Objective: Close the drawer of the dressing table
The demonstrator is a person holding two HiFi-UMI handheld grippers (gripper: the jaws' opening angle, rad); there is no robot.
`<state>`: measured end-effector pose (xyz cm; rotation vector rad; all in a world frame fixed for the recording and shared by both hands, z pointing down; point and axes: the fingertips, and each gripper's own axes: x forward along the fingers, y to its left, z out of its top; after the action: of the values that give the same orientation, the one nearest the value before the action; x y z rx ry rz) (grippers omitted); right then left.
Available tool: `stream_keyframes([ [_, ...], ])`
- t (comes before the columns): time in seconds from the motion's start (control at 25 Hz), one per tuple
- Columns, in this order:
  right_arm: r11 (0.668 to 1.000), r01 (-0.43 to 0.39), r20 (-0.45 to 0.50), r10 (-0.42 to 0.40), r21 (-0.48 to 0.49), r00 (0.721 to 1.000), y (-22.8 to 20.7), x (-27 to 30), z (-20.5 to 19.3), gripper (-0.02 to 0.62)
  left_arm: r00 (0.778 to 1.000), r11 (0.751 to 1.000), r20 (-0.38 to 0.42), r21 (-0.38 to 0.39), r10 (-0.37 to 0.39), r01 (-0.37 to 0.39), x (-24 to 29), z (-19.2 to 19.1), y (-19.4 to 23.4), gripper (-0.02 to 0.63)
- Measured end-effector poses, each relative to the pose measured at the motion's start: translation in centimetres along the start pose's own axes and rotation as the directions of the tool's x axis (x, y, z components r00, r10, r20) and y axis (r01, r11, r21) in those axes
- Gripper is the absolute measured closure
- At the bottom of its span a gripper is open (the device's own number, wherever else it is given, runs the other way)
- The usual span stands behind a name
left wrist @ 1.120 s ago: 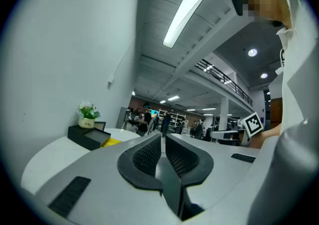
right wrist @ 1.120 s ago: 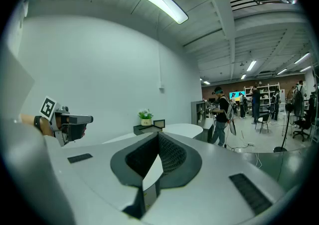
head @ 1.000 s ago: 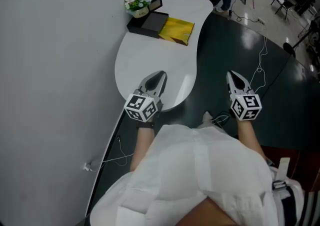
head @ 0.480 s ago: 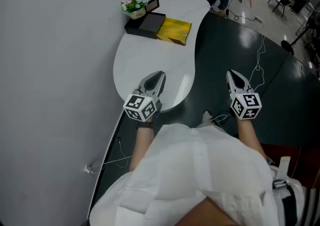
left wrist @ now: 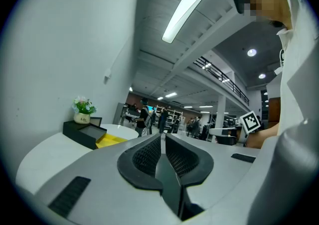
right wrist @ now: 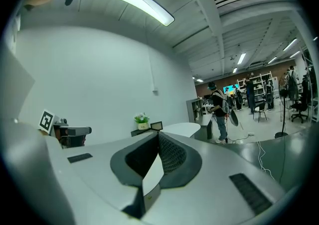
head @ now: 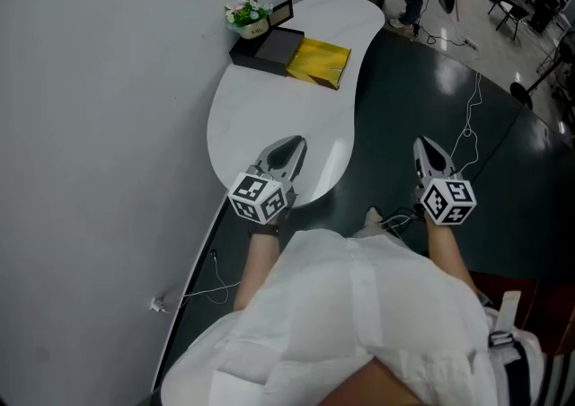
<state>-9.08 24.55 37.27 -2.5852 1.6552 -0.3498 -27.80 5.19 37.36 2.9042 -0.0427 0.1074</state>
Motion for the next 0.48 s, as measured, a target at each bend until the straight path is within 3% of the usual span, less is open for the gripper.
stream_keyframes([
  [0.48,1.0,0.027,-0.013,-0.027,-0.002,1.0,-5.7,1.6,0.2,0.586,0.999,0.999,-0.016,0.0,-0.033,0.033,7.1,-0.5,-0.5,0.566],
])
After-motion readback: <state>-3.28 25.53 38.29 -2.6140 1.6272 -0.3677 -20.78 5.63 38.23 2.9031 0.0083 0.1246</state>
